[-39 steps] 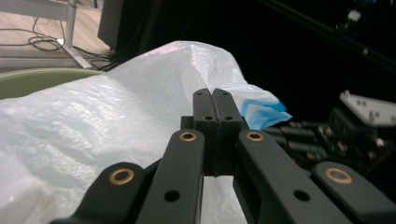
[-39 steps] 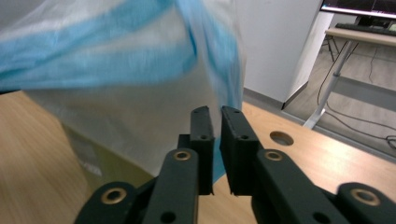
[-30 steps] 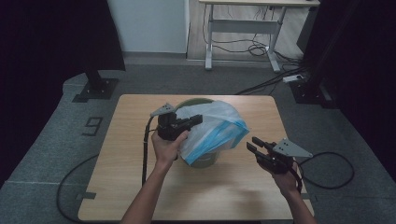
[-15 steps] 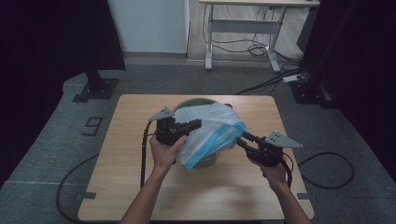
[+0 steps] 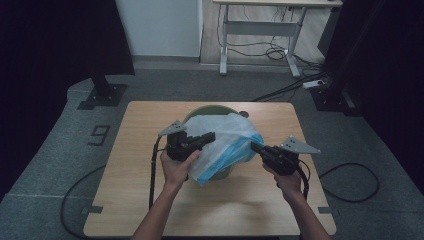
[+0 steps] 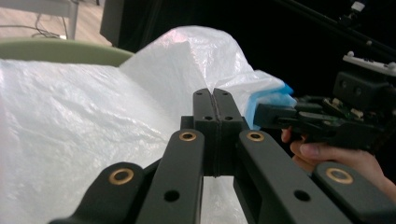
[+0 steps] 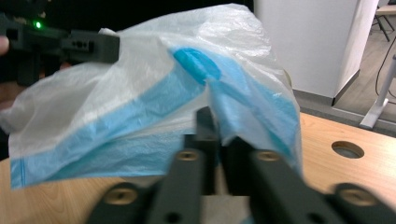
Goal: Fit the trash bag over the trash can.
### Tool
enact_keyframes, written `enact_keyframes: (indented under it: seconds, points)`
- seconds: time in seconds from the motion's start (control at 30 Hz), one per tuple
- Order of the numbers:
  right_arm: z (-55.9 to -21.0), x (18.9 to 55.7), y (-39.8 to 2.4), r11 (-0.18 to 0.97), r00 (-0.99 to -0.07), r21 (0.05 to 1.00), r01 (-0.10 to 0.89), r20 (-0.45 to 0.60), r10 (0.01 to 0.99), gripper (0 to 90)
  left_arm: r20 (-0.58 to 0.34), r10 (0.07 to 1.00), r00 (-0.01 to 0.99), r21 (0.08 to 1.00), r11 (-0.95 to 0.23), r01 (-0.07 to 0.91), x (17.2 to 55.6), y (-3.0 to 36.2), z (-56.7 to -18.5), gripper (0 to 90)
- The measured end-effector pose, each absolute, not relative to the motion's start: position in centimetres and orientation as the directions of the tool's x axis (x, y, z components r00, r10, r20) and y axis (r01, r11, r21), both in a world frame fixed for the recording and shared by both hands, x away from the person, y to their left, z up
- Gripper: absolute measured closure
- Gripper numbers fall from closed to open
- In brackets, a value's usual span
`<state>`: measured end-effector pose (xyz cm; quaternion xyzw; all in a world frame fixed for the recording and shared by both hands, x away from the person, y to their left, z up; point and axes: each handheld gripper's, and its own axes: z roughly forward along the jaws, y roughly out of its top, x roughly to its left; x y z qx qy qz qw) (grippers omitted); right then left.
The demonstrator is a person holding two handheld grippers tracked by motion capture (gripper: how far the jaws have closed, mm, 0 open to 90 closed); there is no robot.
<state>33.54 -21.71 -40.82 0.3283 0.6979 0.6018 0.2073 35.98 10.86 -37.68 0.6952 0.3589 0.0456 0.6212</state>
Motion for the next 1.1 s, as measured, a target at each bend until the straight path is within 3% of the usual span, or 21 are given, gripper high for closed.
enact_keyframes:
  seconds: [0.2,0.5,0.87,1.1]
  points:
    - [-41.2,33.8,-21.8,0.168,-0.673,0.963,0.209,0.017,0.740,88.8,-0.431,0.592,0.681,0.882,0.118,0.456,37.8,12.2,-38.3,89.7]
    - [-41.4,34.7,-23.0,0.192,-0.647,0.946,0.263,0.024,0.762,88.7,-0.433,0.630,0.644,0.890,0.187,0.416,38.7,14.6,-37.2,89.7]
    - [-39.8,36.3,-24.6,0.190,-0.565,0.943,0.274,-0.002,0.825,88.7,-0.413,0.645,0.643,0.901,0.183,0.394,38.8,16.5,-36.3,89.8]
    - [-39.2,36.0,-25.4,0.177,-0.527,0.956,0.235,-0.028,0.850,88.7,-0.408,0.638,0.653,0.908,0.205,0.367,38.0,18.4,-35.4,89.7]
